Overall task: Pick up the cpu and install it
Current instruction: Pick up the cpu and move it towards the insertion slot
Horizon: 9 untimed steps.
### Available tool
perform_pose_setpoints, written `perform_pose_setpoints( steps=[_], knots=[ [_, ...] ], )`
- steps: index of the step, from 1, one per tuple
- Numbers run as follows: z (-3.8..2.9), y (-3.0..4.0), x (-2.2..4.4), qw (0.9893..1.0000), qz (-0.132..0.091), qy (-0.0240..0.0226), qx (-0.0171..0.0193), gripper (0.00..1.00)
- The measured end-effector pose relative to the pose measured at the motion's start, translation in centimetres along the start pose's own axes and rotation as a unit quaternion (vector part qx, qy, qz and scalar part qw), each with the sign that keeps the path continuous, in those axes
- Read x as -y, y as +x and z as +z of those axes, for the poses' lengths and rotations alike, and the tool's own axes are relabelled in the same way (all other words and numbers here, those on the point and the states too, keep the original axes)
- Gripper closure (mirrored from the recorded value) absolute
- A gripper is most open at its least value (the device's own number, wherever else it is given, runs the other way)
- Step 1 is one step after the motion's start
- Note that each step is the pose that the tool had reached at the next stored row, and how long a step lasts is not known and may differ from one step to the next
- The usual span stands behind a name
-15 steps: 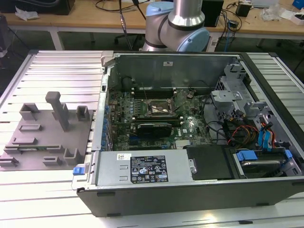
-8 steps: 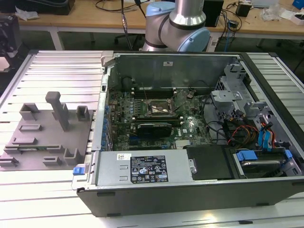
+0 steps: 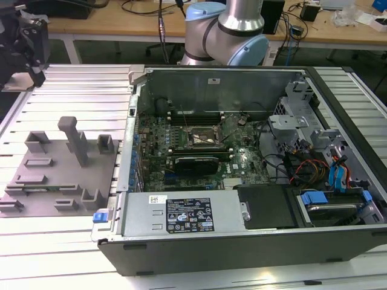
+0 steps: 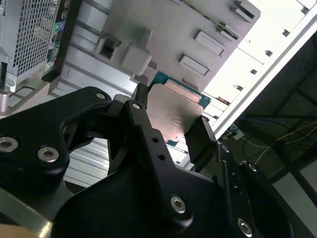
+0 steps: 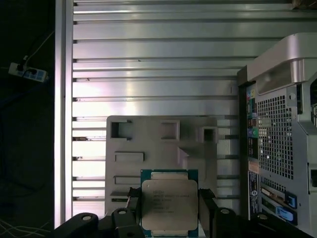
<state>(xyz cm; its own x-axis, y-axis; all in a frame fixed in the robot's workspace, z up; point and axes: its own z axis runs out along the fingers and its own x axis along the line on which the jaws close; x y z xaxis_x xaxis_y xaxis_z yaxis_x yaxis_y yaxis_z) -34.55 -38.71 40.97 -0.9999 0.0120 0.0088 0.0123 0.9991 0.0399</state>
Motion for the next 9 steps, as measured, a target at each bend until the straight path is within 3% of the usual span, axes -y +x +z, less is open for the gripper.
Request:
perform_pose_setpoints(
  steps=[6,9],
  knots=[
    [-0.01,-1.80,-0.02,1.0000,0.000,0.0000,0.0000,0.45],
    [-0.02,-3.36,-0.04,1.0000,0.000,0.0000,0.0000,0.45]
  ],
)
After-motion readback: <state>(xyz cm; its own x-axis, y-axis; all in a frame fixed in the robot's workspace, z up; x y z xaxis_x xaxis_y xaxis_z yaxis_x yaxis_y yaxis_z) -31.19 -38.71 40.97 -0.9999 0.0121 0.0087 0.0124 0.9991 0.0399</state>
